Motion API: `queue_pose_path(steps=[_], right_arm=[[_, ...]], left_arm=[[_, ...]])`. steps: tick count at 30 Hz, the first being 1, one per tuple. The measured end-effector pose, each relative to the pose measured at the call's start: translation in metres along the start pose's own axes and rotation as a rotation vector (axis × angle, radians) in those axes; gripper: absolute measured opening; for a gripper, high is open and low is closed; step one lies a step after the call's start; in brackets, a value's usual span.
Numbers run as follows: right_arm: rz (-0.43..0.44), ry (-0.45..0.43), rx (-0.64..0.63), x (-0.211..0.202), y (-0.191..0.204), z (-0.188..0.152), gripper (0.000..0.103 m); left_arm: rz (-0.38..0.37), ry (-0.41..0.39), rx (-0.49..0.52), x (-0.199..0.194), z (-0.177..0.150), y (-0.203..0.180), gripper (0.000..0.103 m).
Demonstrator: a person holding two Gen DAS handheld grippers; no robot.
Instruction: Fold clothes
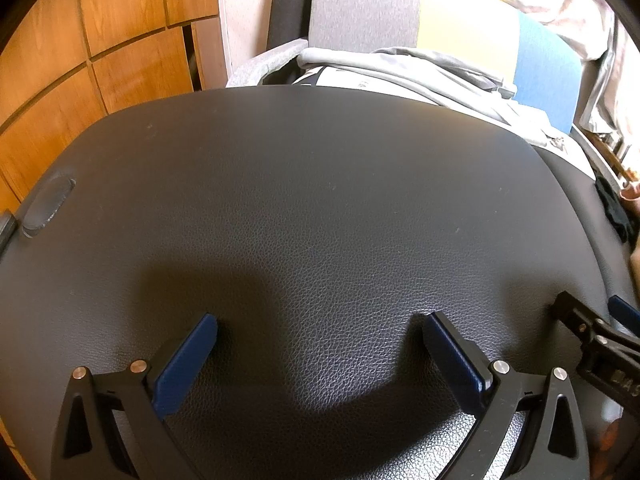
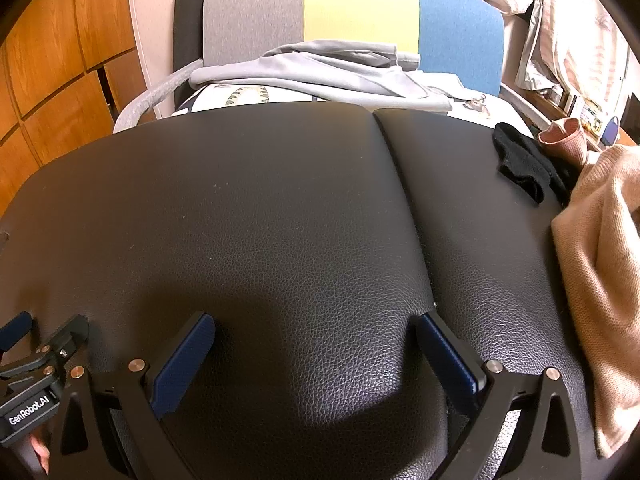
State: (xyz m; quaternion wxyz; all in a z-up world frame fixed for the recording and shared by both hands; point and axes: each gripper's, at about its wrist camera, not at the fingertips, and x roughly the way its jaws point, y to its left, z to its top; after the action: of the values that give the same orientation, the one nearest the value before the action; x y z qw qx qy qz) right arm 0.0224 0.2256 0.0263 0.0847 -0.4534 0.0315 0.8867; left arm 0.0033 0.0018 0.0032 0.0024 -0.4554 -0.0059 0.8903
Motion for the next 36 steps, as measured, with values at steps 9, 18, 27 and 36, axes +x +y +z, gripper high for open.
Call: queue_pose_path(steps=[9,18,27,36], right_arm=[[-0.006,-0.167,0.027,-0.055,-0.006,-0.010,0.103],[-0.039,-0.173,0.116,-0.086,-0.040,-0.031,0.103],[-0.094,-0.188,0.196,-0.121,-0.071,-0.050,0.103],[-0.189,-0.215,0.253,-0.156,-0.113,-0.069,0.103]], left_arm=[[-0.017,0.005,-0.013,-0.022,-0.006,-0.010,0.103],[-0.100,-0.083,0.053,-0.070,-0.026,-0.035,0.103],[-0.160,-0.142,0.128,-0.116,-0.047,-0.077,0.103],[-0.226,-0.134,0.186,-0.143,-0.057,-0.131,0.103]])
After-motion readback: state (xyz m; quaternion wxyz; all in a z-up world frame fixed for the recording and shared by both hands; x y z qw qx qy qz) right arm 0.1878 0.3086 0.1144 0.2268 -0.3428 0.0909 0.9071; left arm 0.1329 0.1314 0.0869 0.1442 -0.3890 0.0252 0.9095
